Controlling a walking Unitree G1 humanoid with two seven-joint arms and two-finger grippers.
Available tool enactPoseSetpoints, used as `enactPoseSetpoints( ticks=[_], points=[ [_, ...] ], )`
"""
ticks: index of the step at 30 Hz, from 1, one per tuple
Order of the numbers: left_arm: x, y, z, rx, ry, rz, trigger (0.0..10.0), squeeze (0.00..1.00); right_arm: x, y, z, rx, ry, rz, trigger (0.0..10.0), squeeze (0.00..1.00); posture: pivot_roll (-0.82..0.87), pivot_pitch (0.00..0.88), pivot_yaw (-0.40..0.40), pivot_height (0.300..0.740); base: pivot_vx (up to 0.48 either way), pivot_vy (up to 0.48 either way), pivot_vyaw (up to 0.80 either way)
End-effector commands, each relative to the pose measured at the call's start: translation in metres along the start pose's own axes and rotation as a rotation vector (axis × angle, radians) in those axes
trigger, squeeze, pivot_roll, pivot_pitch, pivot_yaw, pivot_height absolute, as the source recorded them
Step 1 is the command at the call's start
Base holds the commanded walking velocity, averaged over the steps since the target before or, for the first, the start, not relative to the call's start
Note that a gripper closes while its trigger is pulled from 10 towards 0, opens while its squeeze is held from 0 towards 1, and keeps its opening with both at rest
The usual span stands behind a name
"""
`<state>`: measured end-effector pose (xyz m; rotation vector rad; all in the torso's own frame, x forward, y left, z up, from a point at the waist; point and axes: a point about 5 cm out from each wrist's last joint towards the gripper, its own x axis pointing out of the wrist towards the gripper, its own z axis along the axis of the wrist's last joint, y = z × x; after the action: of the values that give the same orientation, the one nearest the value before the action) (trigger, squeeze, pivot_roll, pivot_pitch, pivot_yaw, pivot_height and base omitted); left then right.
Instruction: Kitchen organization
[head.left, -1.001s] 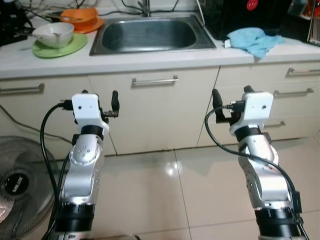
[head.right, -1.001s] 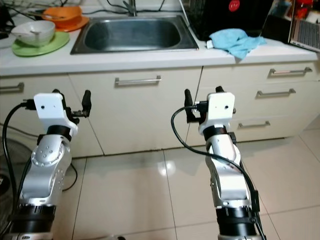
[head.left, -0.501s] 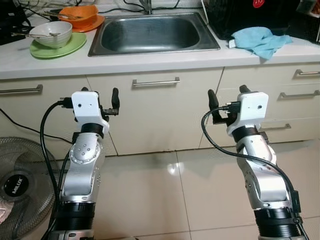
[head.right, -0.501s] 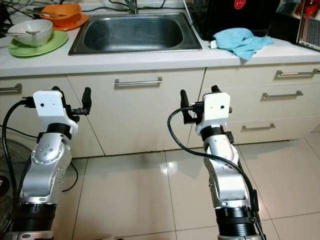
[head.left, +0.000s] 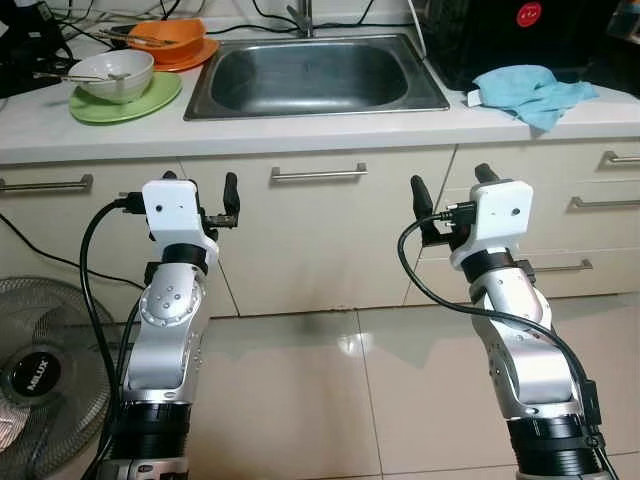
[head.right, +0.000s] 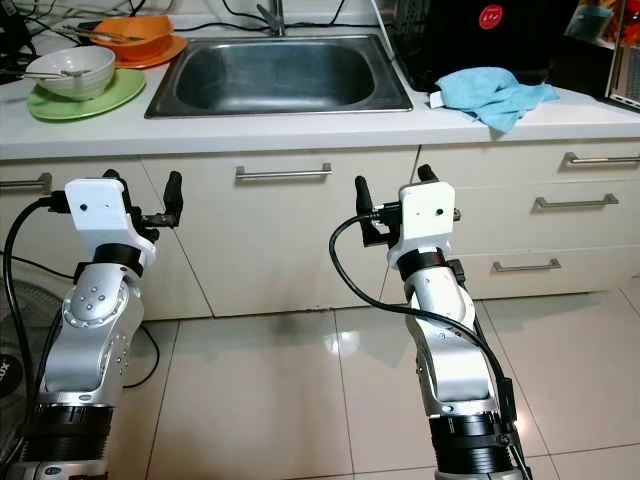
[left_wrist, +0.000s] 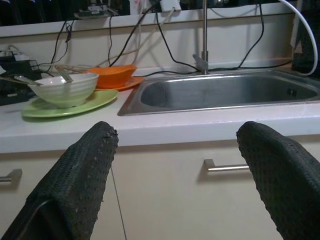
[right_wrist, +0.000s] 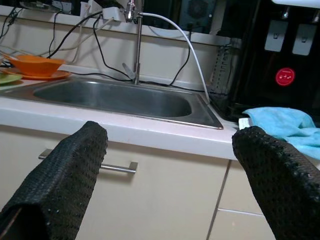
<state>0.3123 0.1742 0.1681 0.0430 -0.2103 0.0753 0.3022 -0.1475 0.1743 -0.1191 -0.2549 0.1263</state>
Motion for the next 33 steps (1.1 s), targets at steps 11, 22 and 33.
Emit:
enactPoseSetpoints(
  ticks=[11, 22, 33],
  points=[
    [0.0014, -0.0004, 0.0043, -0.009, -0.013, 0.001, 10.0, 0.00, 0.0006, 0.0002, 0.0052, -0.006, -0.026, 0.006, 10.0, 0.00, 0.01, 0.024, 0.032, 0.740, 0.469, 0.000, 0.00],
    [0.0016, -0.0005, 0.0044, -0.006, -0.012, 0.002, 10.0, 0.00, 0.0007, 0.0008, 0.0052, -0.005, -0.026, 0.010, 10.0, 0.00, 0.01, 0.025, 0.031, 0.740, 0.469, 0.000, 0.00],
    [0.0012, 0.0006, 0.0041, -0.006, -0.011, 0.008, 10.0, 0.00, 0.0008, 0.0021, 0.0056, -0.004, -0.029, 0.016, 10.0, 0.00, 0.01, 0.024, 0.031, 0.740, 0.457, 0.000, 0.00]
  ],
)
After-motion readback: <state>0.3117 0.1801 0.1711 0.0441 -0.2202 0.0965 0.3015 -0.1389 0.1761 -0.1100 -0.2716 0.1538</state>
